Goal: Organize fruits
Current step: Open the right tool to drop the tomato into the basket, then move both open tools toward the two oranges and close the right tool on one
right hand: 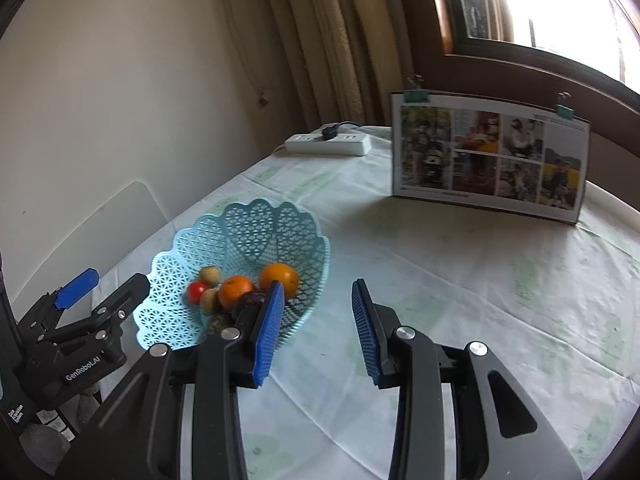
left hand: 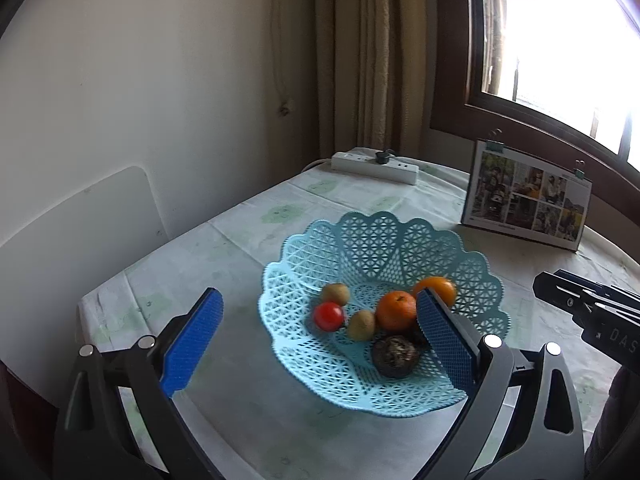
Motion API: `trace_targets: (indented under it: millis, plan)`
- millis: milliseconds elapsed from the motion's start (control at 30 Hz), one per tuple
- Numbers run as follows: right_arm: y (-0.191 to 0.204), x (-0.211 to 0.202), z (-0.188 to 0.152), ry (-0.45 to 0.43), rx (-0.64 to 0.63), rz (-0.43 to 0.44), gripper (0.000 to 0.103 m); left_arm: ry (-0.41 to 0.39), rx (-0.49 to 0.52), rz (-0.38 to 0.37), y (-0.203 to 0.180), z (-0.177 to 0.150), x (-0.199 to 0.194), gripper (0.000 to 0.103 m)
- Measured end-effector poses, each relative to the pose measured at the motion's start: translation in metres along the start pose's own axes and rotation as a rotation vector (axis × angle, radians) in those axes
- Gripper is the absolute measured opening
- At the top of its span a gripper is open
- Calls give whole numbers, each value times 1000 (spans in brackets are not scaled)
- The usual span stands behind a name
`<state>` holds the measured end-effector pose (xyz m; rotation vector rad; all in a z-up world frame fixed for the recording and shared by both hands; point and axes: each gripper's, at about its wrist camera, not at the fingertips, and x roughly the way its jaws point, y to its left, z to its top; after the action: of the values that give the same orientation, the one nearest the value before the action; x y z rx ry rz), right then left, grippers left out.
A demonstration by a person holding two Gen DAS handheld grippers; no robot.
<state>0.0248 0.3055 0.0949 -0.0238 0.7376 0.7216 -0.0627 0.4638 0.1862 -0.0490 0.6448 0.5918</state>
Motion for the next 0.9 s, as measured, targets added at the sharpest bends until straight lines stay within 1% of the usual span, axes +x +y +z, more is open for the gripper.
trace_targets:
  millis: [200, 233, 267, 333, 433, 567, 900]
  plan:
    - [-37, -16, -8, -14, 49, -70, 37, -9, 52, -55, -30, 3, -5, 100]
    - [-45, -20, -10, -18, 62, -85, 43, -11, 62, -64, -37, 3, -6, 100]
    - [-53, -24, -12, -27, 76, -101, 53, -12, 71, -71, -42, 4, -7, 100]
    - [-69, -34, -16, -49, 103, -135, 61, -13, 91, -89, -54, 4, -8, 100]
    - [-95, -46, -22, -56, 139, -179, 63, -12, 123, -115, -71, 4, -11, 100]
    - [-132, -65, -35, -66, 189, -251, 71, -5, 169, -148, -96, 1, -13, 100]
    - [-242, -128, -73, -83, 351, -483, 72, 5, 263, -219, -157, -7, -19, 100]
